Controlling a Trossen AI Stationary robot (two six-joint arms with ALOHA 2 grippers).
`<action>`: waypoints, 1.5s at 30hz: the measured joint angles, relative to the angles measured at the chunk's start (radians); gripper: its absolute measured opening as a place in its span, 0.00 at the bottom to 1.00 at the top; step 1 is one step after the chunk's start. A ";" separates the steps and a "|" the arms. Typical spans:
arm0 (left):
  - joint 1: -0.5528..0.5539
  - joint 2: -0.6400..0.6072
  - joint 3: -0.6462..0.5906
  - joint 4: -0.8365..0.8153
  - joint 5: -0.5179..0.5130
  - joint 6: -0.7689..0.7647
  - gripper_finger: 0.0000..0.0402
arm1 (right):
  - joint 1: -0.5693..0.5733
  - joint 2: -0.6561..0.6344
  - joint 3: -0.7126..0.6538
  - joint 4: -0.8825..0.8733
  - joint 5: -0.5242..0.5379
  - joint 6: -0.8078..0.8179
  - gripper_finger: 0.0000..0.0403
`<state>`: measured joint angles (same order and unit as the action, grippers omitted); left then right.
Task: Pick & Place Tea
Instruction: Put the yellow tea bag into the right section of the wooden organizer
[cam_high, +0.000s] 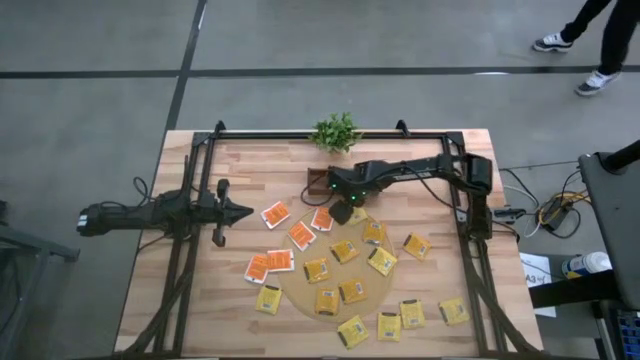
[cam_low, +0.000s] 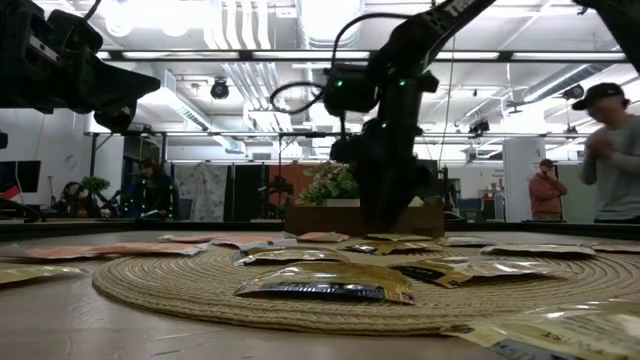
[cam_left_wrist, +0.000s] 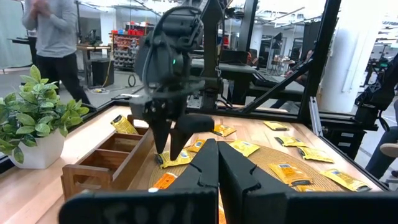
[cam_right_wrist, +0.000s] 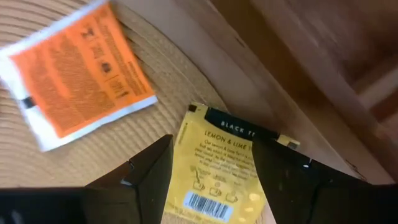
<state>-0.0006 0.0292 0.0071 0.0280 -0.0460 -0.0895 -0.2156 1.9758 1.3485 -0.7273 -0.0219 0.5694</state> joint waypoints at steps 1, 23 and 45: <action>0.000 0.000 0.000 0.000 0.000 0.000 0.00 | 0.000 0.015 0.016 -0.015 0.001 0.000 0.54; 0.000 0.000 0.000 0.000 0.000 0.000 0.00 | 0.000 0.107 0.092 -0.111 0.006 0.042 0.51; 0.000 0.001 0.000 -0.001 0.000 0.000 0.00 | 0.001 0.043 0.102 -0.117 0.025 0.030 0.09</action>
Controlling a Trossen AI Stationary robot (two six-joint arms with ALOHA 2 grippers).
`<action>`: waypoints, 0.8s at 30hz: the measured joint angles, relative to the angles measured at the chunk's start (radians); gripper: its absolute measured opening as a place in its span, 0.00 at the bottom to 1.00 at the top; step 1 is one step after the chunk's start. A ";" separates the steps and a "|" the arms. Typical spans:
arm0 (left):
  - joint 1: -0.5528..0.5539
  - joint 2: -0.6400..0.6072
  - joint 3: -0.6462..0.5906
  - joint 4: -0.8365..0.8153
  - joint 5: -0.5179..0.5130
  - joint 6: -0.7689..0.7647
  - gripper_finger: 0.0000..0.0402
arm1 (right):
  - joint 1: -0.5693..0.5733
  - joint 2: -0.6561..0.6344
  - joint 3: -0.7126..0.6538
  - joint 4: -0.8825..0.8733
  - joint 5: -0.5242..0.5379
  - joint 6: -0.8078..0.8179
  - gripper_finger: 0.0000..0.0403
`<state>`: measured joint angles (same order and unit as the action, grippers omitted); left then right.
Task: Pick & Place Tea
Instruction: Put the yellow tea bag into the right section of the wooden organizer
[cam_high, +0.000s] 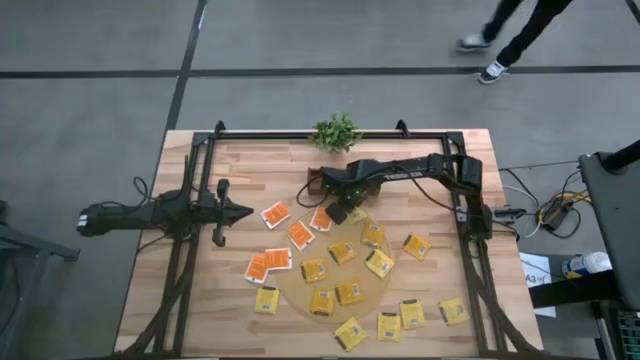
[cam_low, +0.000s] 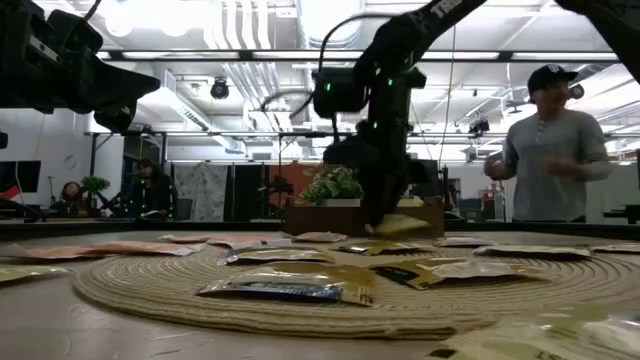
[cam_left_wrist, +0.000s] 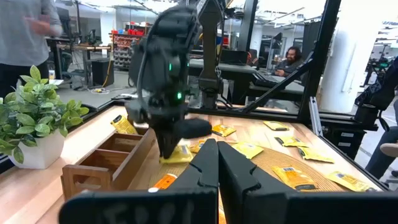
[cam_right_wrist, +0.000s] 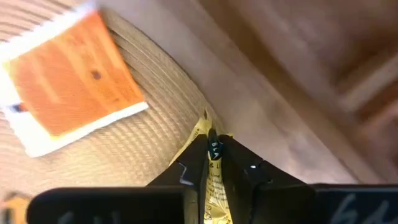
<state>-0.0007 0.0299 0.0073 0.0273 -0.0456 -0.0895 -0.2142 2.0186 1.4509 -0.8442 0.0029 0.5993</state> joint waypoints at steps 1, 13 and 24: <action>0.000 0.000 0.000 0.000 0.000 0.000 0.00 | -0.001 -0.018 0.000 -0.002 0.007 0.000 0.09; 0.000 0.000 0.000 0.000 0.000 0.000 0.00 | -0.002 -0.233 0.002 -0.018 0.252 0.015 0.08; 0.000 0.000 0.000 0.000 0.000 0.000 0.00 | -0.018 -0.230 0.001 -0.015 0.578 0.013 0.08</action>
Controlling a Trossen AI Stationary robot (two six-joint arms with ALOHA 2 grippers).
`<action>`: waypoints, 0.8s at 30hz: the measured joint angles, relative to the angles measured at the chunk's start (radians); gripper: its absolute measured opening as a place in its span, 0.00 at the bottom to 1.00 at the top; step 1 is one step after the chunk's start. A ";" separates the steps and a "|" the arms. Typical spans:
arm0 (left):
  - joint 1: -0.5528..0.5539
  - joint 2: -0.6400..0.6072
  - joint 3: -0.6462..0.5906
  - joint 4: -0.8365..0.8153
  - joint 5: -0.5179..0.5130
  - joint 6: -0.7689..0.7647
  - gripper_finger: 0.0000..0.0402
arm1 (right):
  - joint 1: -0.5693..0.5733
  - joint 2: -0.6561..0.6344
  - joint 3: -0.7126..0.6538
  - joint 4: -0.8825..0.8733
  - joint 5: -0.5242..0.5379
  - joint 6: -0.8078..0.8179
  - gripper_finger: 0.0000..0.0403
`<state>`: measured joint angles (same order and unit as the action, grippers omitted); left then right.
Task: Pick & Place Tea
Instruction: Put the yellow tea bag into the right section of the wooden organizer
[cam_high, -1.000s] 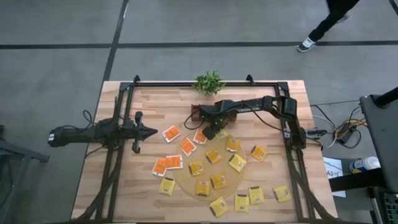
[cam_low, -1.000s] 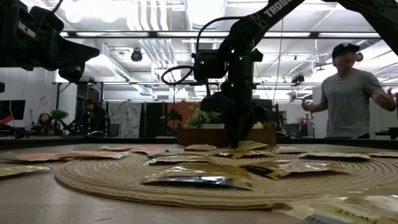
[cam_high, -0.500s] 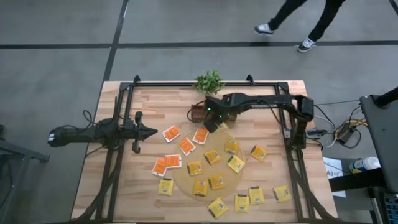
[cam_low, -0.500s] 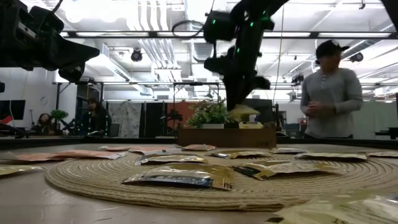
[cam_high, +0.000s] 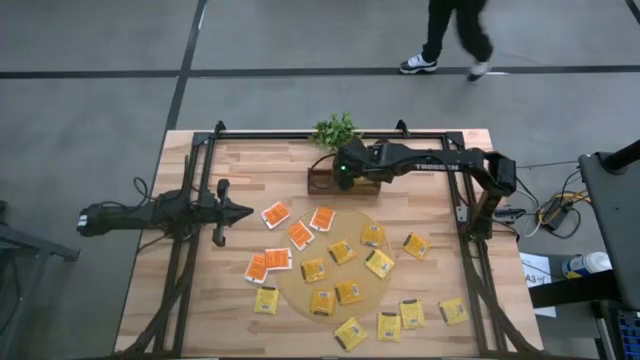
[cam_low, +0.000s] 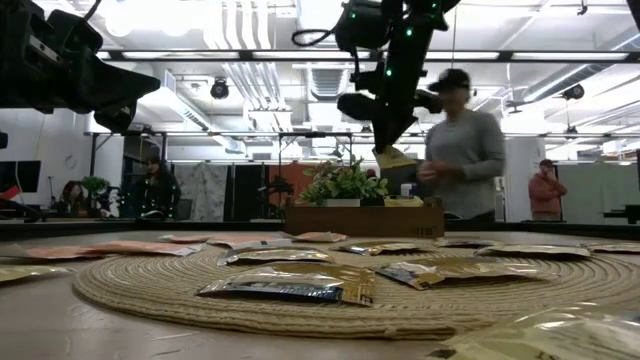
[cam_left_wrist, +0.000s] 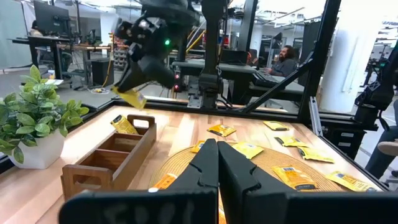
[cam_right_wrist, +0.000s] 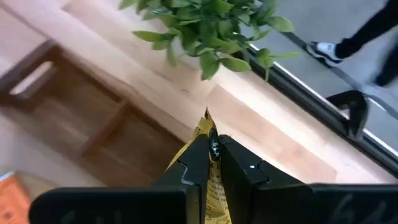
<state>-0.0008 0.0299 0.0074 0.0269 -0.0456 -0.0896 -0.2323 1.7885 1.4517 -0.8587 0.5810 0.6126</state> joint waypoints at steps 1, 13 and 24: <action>0.000 0.000 0.000 0.000 0.000 0.000 0.00 | -0.004 0.006 -0.001 0.001 0.011 0.004 0.08; 0.000 0.000 0.000 0.000 0.000 0.000 0.00 | -0.051 0.026 -0.052 0.054 0.088 0.044 0.08; 0.000 0.000 0.000 0.000 0.000 0.000 0.00 | -0.050 0.026 -0.138 0.089 0.101 0.119 0.08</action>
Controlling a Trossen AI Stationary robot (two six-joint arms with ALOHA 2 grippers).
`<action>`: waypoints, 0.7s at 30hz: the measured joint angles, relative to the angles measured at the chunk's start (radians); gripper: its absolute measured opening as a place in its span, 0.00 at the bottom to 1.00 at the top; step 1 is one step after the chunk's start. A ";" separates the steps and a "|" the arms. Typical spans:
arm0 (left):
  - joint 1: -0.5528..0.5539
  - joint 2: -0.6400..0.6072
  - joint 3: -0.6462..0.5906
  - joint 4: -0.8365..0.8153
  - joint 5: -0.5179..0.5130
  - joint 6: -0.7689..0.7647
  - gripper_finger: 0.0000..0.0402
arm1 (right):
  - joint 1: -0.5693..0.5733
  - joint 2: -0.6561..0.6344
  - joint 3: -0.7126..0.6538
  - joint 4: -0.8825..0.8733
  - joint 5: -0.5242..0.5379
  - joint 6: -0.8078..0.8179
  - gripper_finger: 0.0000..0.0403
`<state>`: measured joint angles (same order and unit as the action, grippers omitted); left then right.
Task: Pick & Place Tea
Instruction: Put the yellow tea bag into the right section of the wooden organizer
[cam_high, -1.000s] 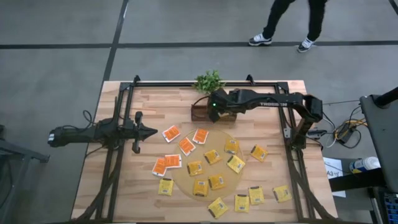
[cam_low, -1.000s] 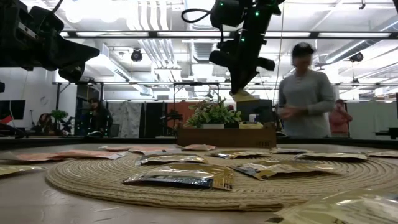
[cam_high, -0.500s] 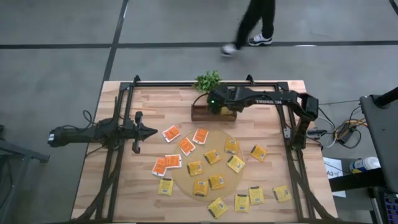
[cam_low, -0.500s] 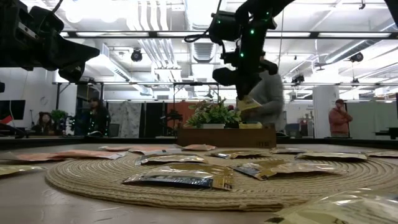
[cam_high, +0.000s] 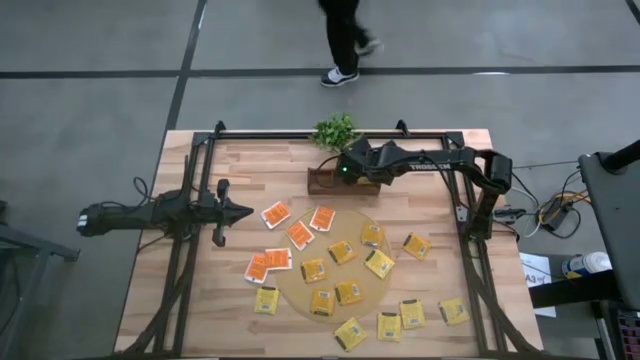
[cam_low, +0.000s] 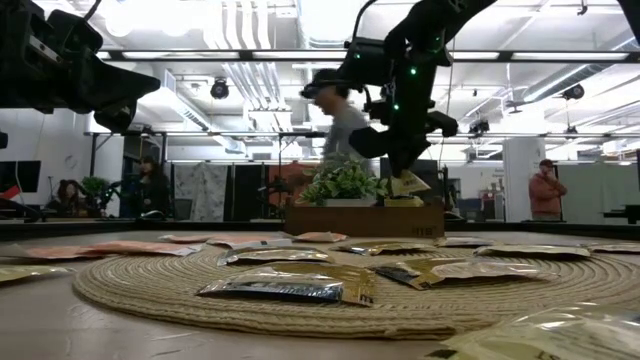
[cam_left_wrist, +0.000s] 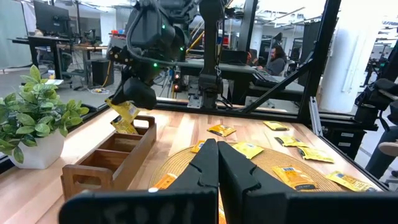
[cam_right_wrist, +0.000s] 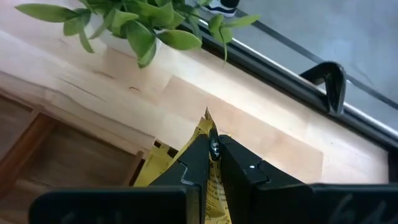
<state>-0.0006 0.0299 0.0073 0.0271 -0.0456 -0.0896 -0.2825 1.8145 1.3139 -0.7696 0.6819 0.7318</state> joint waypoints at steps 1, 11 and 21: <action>0.000 0.000 0.000 0.000 0.000 0.000 0.00 | 0.000 0.000 -0.005 0.005 0.000 0.013 0.08; 0.000 0.000 0.000 0.000 0.000 0.000 0.00 | -0.004 0.000 -0.012 0.033 0.002 0.026 0.08; 0.000 0.000 0.000 0.000 0.000 0.000 0.00 | -0.007 0.000 -0.012 0.037 -0.028 0.025 0.11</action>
<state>-0.0009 0.0299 0.0074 0.0273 -0.0456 -0.0895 -0.2893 1.8145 1.3018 -0.7326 0.6535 0.7570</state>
